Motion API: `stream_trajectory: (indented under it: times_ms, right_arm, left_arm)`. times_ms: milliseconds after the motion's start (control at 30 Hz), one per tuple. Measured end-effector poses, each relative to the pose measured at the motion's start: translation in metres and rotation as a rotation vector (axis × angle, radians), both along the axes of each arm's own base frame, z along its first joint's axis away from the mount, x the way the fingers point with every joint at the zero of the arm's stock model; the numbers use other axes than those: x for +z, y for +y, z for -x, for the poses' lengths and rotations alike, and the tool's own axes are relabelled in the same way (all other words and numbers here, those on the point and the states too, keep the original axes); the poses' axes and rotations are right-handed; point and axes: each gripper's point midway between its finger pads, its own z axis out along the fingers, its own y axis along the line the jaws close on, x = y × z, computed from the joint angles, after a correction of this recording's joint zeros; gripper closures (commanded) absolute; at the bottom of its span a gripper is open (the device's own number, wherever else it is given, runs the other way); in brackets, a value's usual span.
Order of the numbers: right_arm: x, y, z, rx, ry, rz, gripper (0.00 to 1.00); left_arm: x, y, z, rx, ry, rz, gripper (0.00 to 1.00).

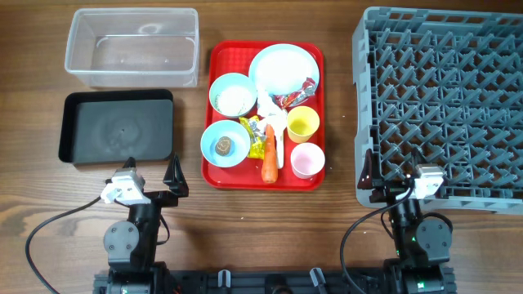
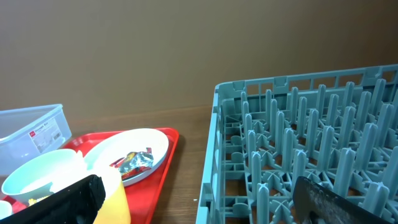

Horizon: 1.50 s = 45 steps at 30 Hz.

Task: Sort waste into correct bins and load items into the dishwasher rack

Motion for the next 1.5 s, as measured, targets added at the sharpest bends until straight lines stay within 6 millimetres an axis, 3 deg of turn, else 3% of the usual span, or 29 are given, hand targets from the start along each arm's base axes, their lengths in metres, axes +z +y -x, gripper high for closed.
stream_trajectory:
  times_ms: [833, 1133, 1267, 1500]
  right_arm:
    - [0.0, 0.0, 0.0, 0.002, 0.0, 0.0, 0.0]
    - [0.008, 0.017, 0.002, 0.101, -0.03, 0.004, 0.0]
    - [0.03, 0.022, 0.007, 0.13, -0.081, 0.063, 0.0]
    - [0.114, 0.024, 0.028, 0.141, -0.202, 0.145, 0.0]
  left_arm:
    - [0.0, 0.0, 0.0, -0.001, 0.0, 0.0, 0.0]
    - [0.017, -0.006, 0.0, -0.034, -0.067, 0.001, 0.0]
    - [0.023, -0.007, 0.001, -0.042, -0.069, 0.001, 0.0]
    - [0.077, -0.008, 0.012, -0.044, -0.108, -0.003, 0.0]
